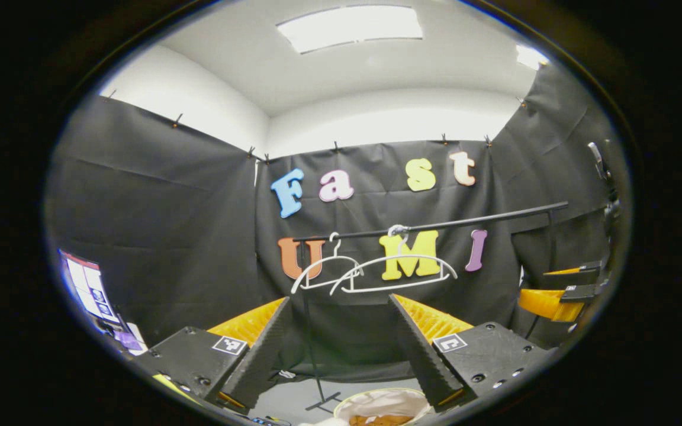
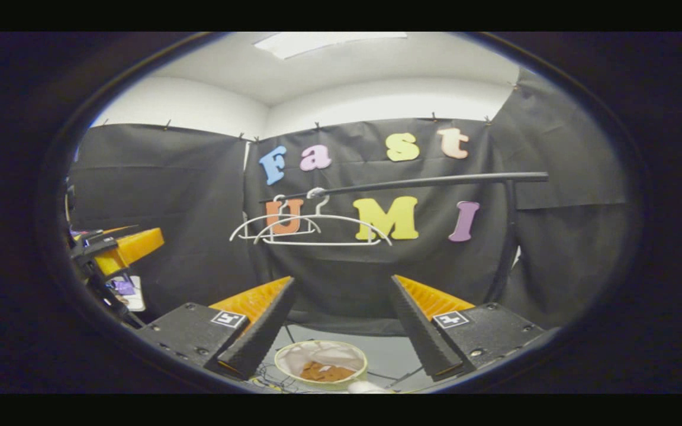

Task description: Grasp the clothes on the hanger with both hands and then place them into the laundry hamper below.

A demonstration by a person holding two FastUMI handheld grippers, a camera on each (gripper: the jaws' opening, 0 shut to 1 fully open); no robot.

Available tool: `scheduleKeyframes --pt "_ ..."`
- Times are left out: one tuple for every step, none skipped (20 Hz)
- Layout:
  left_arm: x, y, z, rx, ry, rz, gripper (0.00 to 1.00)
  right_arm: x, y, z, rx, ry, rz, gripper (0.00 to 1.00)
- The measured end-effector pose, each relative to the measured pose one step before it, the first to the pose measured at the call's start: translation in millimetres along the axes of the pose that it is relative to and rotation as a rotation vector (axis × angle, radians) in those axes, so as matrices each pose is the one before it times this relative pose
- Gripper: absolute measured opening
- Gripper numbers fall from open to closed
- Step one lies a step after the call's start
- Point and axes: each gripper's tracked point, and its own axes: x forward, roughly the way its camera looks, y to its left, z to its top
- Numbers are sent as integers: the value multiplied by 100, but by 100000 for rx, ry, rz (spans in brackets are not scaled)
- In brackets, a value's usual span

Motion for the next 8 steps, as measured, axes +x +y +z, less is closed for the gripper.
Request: scheduleKeyframes --pt "-783 -359 484 1525 -561 1365 100 -1056 -552 -302 202 -304 -91 100" --pt "-616 -520 161 1263 293 1263 100 -952 -435 -452 -481 294 853 100" --pt "-884 -1017 -38 281 1837 595 100 -989 -349 -306 -605 -273 839 100" --pt "-1121 -727 -916 456 2764 -93 100 -813 -443 -273 -47 -7 85 100" --pt "-1156 -629 -704 -262 2298 29 100 -724 -247 -228 535 -101 659 100" --pt "-815 -707 -245 -562 1398 -230 100 -530 -68 -258 875 256 1076 100" --pt "-443 -517 -129 -372 869 -205 100 -377 -243 -323 797 705 561 100" --pt "-240 -339 -144 34 1194 637 98 -259 -241 -258 554 816 240 100"
